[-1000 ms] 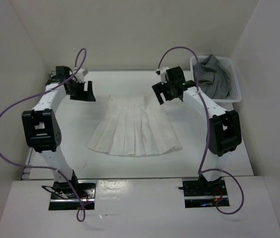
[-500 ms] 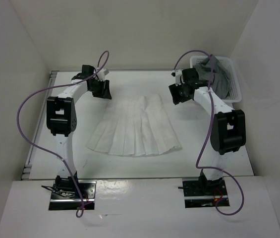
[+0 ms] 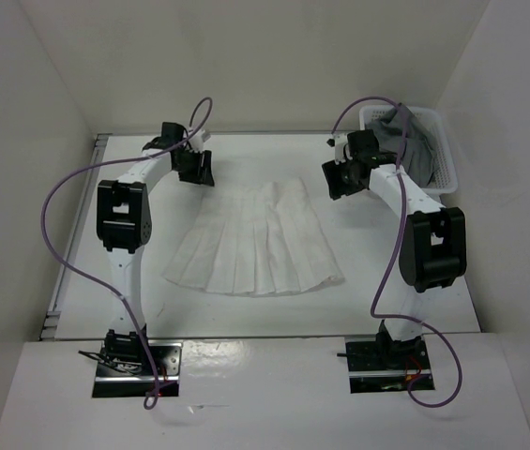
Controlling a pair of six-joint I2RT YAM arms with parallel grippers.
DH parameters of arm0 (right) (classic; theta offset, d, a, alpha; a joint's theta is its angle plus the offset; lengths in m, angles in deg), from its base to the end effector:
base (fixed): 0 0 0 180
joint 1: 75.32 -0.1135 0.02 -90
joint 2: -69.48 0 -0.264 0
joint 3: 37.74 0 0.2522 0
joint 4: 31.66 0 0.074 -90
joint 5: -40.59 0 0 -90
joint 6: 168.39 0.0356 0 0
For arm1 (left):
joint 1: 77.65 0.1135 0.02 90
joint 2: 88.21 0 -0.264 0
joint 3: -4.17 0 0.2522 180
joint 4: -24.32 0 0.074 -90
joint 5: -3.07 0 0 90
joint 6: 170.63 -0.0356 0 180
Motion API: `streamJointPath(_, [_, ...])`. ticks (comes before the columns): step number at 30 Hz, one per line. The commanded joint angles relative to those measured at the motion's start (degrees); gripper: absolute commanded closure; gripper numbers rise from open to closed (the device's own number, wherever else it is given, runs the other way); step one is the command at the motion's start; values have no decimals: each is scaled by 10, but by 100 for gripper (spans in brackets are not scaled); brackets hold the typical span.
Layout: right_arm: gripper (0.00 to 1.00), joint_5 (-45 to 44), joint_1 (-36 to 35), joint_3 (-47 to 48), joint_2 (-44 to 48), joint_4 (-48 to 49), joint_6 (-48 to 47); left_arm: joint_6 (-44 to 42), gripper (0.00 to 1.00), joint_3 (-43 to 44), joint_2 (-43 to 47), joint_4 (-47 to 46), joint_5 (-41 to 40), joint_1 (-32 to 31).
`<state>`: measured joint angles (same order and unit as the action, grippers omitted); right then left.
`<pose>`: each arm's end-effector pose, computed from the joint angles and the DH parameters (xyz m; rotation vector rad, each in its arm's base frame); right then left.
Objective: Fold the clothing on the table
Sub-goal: Fold the skirt
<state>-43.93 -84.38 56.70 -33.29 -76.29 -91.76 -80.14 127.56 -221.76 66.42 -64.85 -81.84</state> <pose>0.3884 0.0654 0.2471 -0.5236 2.4356 0.0878 0.5133 -0.0510 0.1757 0.2427 2.4468 -0.5125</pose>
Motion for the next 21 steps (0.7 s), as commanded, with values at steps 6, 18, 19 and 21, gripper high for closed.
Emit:
streamJointPath(6, [36,10,3,25,8,-8,-6,-1,45,25,-20,3,-5,-10])
streamJointPath(18, [36,21,3,31,-2,-8,-6,-6,72,65,-50,29,-10,-10])
streamJointPath(19, [36,21,3,31,-8,-8,-6,-6,75,70,-50,29,-10,-10])
streamJointPath(21, [36,26,3,31,-13,-8,-6,-11,80,70,-55,29,-10,-10])
